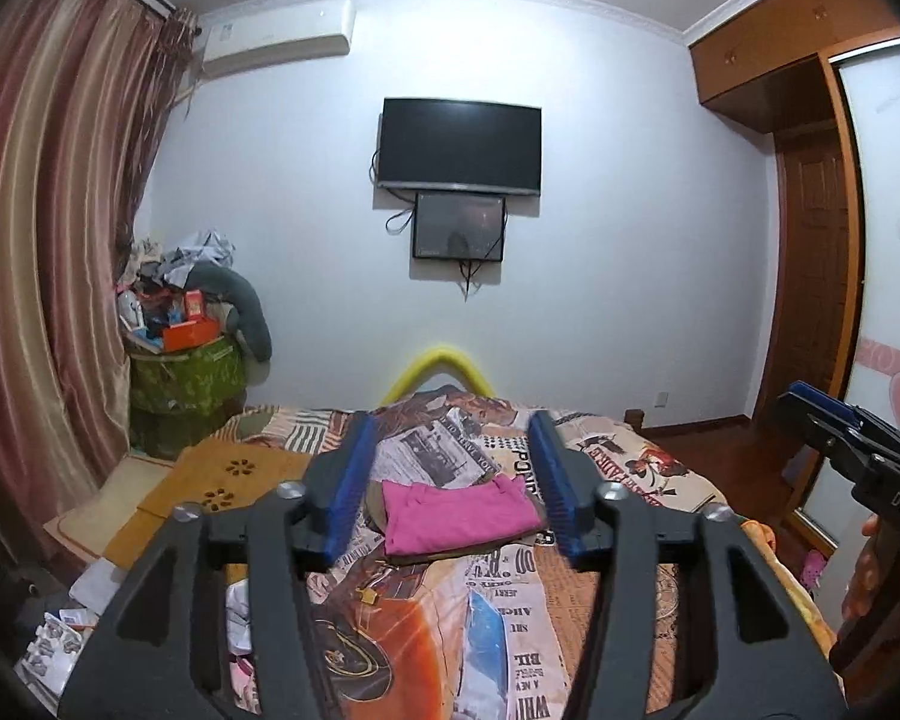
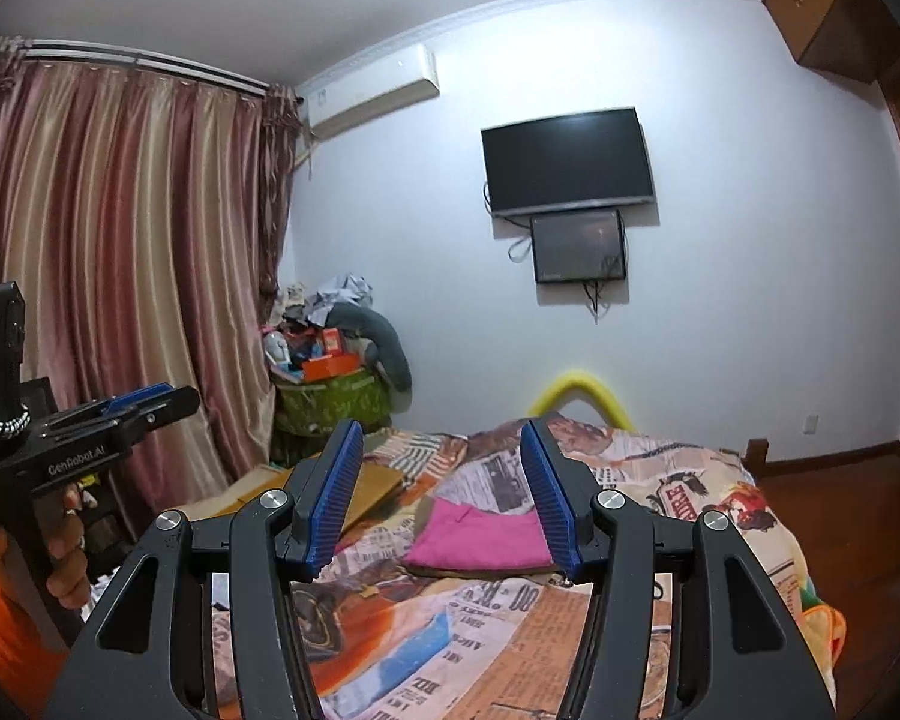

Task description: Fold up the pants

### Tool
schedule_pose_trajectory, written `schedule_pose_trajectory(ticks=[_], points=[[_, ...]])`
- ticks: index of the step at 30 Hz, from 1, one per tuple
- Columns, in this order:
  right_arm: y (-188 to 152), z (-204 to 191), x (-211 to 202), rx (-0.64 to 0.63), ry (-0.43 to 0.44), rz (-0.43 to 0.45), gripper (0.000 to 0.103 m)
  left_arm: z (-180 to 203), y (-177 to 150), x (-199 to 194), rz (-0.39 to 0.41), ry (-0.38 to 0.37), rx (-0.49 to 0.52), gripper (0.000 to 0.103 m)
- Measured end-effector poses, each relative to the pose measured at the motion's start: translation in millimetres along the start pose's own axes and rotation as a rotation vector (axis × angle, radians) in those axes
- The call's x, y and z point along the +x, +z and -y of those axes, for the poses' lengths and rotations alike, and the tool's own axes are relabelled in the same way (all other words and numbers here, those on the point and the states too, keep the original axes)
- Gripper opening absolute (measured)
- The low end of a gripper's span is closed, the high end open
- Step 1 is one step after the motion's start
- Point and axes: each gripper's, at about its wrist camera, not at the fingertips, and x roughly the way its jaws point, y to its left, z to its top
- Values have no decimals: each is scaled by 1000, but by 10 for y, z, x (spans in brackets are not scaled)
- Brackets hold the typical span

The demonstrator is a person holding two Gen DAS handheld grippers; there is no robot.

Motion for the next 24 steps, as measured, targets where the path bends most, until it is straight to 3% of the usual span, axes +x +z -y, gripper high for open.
schedule_pose_trajectory(ticks=[2,4,6,8,11,15,17,24], points=[[1,-29,-30,4,6,6,55,15,-23,-86,16,4,5,71],[-8,-48,-34,17,14,9,64,23,-41,-145,30,13,6,74],[-20,-78,-48,18,8,13,65,37,-51,-202,39,24,14,79],[-32,-123,-38,4,2,1,68,33,-66,-222,43,28,13,89],[-34,-188,-27,-29,-13,-10,83,3,-84,-249,51,17,-5,99],[-46,-240,-71,-54,-23,-15,89,-9,-102,-246,55,30,-13,102],[-45,-253,-57,-55,-33,-13,103,-13,-111,-244,54,31,-15,102],[-64,-187,-67,-18,-37,-6,103,54,-147,-252,51,32,-1,103]])
